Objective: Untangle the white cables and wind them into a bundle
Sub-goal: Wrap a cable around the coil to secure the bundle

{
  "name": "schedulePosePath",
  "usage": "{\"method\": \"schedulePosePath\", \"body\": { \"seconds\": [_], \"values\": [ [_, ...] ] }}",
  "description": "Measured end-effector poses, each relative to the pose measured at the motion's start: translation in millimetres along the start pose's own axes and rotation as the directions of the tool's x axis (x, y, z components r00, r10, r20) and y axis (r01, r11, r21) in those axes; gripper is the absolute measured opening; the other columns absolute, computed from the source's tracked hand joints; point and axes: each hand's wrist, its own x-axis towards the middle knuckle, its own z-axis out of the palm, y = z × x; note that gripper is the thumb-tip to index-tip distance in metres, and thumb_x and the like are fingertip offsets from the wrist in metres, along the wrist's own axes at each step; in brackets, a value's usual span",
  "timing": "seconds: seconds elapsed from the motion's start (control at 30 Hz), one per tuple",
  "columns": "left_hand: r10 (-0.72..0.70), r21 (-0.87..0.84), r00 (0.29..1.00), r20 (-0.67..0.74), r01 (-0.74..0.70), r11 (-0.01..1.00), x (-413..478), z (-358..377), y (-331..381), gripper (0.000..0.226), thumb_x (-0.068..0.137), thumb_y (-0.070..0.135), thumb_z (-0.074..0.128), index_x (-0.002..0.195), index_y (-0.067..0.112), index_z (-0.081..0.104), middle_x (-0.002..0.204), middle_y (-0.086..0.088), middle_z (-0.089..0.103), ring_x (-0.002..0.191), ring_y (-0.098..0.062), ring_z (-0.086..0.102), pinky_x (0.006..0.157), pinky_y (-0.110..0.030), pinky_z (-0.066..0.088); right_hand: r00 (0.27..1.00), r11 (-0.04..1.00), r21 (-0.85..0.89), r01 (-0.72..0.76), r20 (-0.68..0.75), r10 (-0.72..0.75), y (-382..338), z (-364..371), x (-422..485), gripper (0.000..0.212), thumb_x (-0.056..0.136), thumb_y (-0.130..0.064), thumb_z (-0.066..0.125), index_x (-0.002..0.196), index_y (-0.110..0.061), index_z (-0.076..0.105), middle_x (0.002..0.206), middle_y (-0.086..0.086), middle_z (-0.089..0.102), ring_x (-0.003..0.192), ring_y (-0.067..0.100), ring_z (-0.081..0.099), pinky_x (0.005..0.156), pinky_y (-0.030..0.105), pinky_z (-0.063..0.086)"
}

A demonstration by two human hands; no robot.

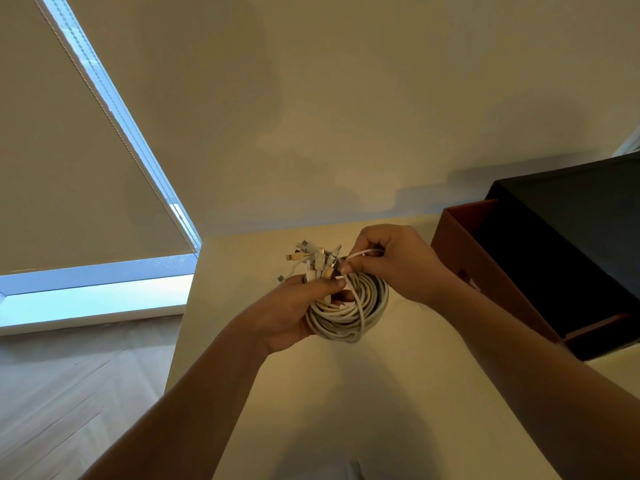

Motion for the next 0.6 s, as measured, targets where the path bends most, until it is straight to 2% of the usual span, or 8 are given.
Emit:
{"method": "schedulePosePath", "body": {
  "seconds": [0.13, 0.2, 0.3, 0.37, 0.43, 0.5, 0.57, 0.6],
  "values": [
    [-0.02, -0.028, 0.999, 0.029, 0.021, 0.999, -1.7, 0.6, -0.6, 0.019, 0.081, 0.017, 0.062, 0.092, 0.009, 0.074, 0.098, -0.015, 0.069, 0.083, -0.024, 0.068, 0.077, -0.037, 0.056, 0.999, 0.999, -0.009, -0.052, 0.002, 0.052, 2.9, -1.4, 1.0, 0.024, 0.069, -0.019, 0.083, 0.069, -0.003, 0.065, 0.064, 0.013, 0.063, 0.057, 0.01, 0.05, 0.053, 0.028, 0.04],
    [-0.004, -0.032, 0.999, 0.049, 0.006, 0.999, -2.7, 0.5, 0.1, 0.019, 0.077, 0.022, 0.065, 0.091, 0.012, 0.074, 0.095, -0.011, 0.071, 0.083, -0.022, 0.069, 0.075, -0.037, 0.057, 0.998, 0.998, -0.034, -0.062, -0.007, 0.062, 3.5, -1.6, 0.9, 0.026, 0.07, -0.019, 0.083, 0.065, -0.008, 0.061, 0.057, 0.005, 0.059, 0.052, 0.003, 0.046, 0.052, 0.022, 0.037],
    [0.014, -0.001, 0.998, 0.057, -0.014, 1.0, -3.5, 3.2, 1.6, 0.01, 0.075, 0.024, 0.067, 0.079, 0.02, 0.075, 0.084, -0.004, 0.071, 0.076, -0.017, 0.069, 0.07, -0.033, 0.058, 0.998, 0.992, -0.113, -0.064, -0.022, 0.062, 2.1, 0.1, 0.5, 0.031, 0.07, -0.024, 0.083, 0.062, -0.014, 0.055, 0.051, -0.007, 0.049, 0.048, 0.003, 0.042, 0.047, 0.016, 0.03],
    [0.015, 0.028, 0.999, 0.031, -0.016, 0.999, -2.8, 4.5, 0.5, 0.011, 0.076, 0.021, 0.068, 0.085, 0.017, 0.072, 0.085, -0.005, 0.072, 0.078, -0.018, 0.07, 0.071, -0.033, 0.058, 0.997, 0.988, -0.14, -0.067, -0.032, 0.063, 2.5, 2.3, -0.7, 0.032, 0.068, -0.028, 0.084, 0.064, -0.014, 0.055, 0.053, -0.008, 0.049, 0.049, 0.004, 0.042, 0.047, 0.016, 0.03],
    [0.013, 0.047, 1.0, 0.009, -0.014, 0.999, -1.6, 4.0, -1.3, 0.015, 0.084, 0.013, 0.064, 0.098, 0.013, 0.068, 0.091, -0.008, 0.072, 0.084, -0.02, 0.07, 0.075, -0.036, 0.057, 0.998, 0.988, -0.148, -0.053, -0.044, 0.047, 4.5, 4.2, -2.9, 0.029, 0.068, -0.032, 0.083, 0.075, -0.018, 0.058, 0.067, -0.01, 0.054, 0.059, 0.003, 0.045, 0.055, 0.019, 0.036],
    [0.015, 0.049, 1.0, -0.019, -0.014, 0.999, -1.7, 2.4, -2.4, 0.018, 0.09, 0.008, 0.059, 0.106, 0.01, 0.066, 0.093, -0.009, 0.072, 0.085, -0.021, 0.07, 0.074, -0.036, 0.057, 0.993, 0.989, -0.121, -0.09, -0.093, 0.078, 10.2, 4.6, -5.0, 0.039, 0.071, -0.04, 0.08, 0.099, -0.026, 0.057, 0.095, -0.01, 0.054, 0.084, 0.001, 0.05, 0.069, 0.015, 0.04],
    [0.009, 0.028, 0.998, -0.068, -0.007, 1.0, -0.7, -0.8, -3.4, 0.019, 0.09, 0.005, 0.059, 0.108, 0.006, 0.064, 0.09, -0.009, 0.073, 0.081, -0.021, 0.071, 0.071, -0.033, 0.058, 0.954, 0.976, 0.046, -0.213, -0.205, 0.218, 17.5, 3.6, -8.3, 0.048, 0.077, -0.045, 0.072, 0.116, -0.029, 0.049, 0.113, -0.007, 0.046, 0.101, 0.003, 0.046, 0.081, 0.017, 0.04],
    [0.009, 0.018, 0.996, -0.091, -0.008, 1.0, -0.2, -2.3, -3.8, 0.015, 0.09, 0.005, 0.059, 0.104, 0.006, 0.065, 0.087, -0.008, 0.072, 0.077, -0.019, 0.071, 0.068, -0.031, 0.058, 0.912, 0.956, 0.154, -0.249, -0.295, 0.285, 20.3, 5.3, -11.4, 0.04, 0.082, -0.043, 0.068, 0.114, -0.027, 0.049, 0.112, -0.005, 0.046, 0.099, 0.004, 0.047, 0.082, 0.02, 0.04]
  ]
}}
